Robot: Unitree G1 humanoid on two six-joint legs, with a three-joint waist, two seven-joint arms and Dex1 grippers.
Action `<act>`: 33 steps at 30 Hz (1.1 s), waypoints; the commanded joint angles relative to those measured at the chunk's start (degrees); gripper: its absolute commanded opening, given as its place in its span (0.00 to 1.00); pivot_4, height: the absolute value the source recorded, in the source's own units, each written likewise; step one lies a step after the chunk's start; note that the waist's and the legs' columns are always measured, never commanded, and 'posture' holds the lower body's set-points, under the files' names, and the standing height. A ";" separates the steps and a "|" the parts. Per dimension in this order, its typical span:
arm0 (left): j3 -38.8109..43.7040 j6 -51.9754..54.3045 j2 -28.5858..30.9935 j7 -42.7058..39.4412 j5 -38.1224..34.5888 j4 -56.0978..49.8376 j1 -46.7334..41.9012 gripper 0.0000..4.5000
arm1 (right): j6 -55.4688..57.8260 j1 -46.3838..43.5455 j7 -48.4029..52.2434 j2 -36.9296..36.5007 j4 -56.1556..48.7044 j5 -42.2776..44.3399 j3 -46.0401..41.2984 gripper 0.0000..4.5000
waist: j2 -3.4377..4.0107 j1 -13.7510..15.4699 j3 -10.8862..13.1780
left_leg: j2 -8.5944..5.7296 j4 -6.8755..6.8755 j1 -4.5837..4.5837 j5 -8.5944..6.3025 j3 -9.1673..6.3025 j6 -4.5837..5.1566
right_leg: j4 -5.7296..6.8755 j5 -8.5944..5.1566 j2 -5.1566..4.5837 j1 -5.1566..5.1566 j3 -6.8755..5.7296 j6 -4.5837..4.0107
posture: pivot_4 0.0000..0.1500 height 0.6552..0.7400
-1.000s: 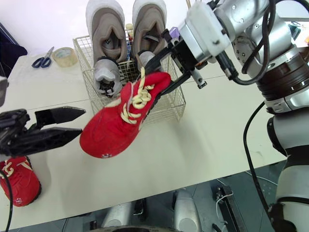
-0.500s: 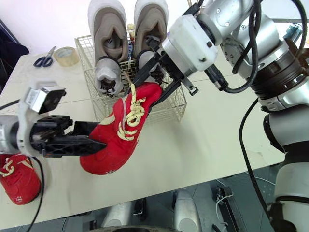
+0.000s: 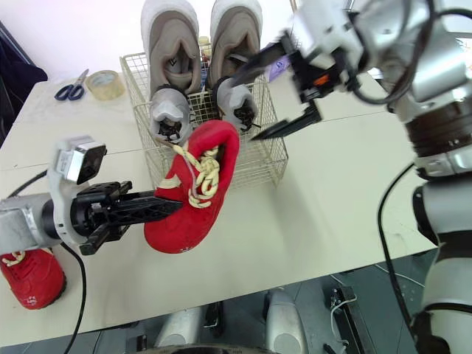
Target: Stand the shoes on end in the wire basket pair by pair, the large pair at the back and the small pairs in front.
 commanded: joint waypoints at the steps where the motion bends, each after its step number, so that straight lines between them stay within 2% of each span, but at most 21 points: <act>1: 4.55 -5.79 -3.32 3.36 -2.22 -4.01 1.56 0.05 | 23.62 7.55 -10.95 -0.53 -7.11 14.99 -13.69 0.89 | -0.03 -0.13 -0.02 | 0.01 -0.01 0.01 -0.02 -0.03 0.05 | -0.01 0.01 -0.01 0.01 0.01 -0.02 | 1.00 1.00; 5: 3.61 -9.21 -7.40 5.14 -0.85 -4.83 1.19 0.05 | 42.16 19.05 -29.88 7.50 -15.21 39.46 -26.25 0.89 | -0.04 -0.64 -0.06 | 0.03 -0.03 0.04 -0.11 -0.04 0.20 | 0.07 0.03 -0.07 -0.01 0.01 -0.05 | 1.00 1.00; 9: 1.08 -8.87 -8.91 2.99 2.80 -2.74 -1.48 0.05 | 48.87 24.16 -38.74 14.92 -19.03 48.93 -29.00 0.89 | -0.03 -0.44 -0.06 | 0.00 -0.03 0.11 -0.10 -0.04 0.23 | 0.11 0.04 0.08 0.07 -0.01 -0.06 | 1.00 1.00; 18: -2.56 -8.71 -11.72 1.27 7.66 -0.74 -5.28 0.05 | 49.85 25.47 -51.13 23.37 -24.88 52.77 -30.50 0.89 | -0.20 0.39 -0.16 | -0.09 0.12 0.07 -0.14 -0.03 0.34 | 0.07 0.06 0.14 0.18 -0.01 -0.01 | 1.00 1.00; 27: -3.51 -8.09 -13.18 0.43 9.22 0.59 -5.76 0.05 | 49.66 25.75 -53.82 26.51 -27.33 53.25 -31.38 0.89 | -0.20 0.81 -0.16 | -0.07 0.12 0.07 -0.13 -0.04 0.33 | 0.09 0.10 0.19 0.18 -0.02 0.06 | 1.00 1.00; 33: -1.68 -9.03 -14.64 1.41 6.46 1.82 -6.47 0.05 | 50.48 27.05 -52.84 25.26 -27.00 54.53 -33.48 0.89 | -0.21 0.80 -0.17 | -0.07 0.12 0.07 -0.13 -0.06 0.34 | 0.08 0.10 0.19 0.19 -0.02 0.08 | 1.00 1.00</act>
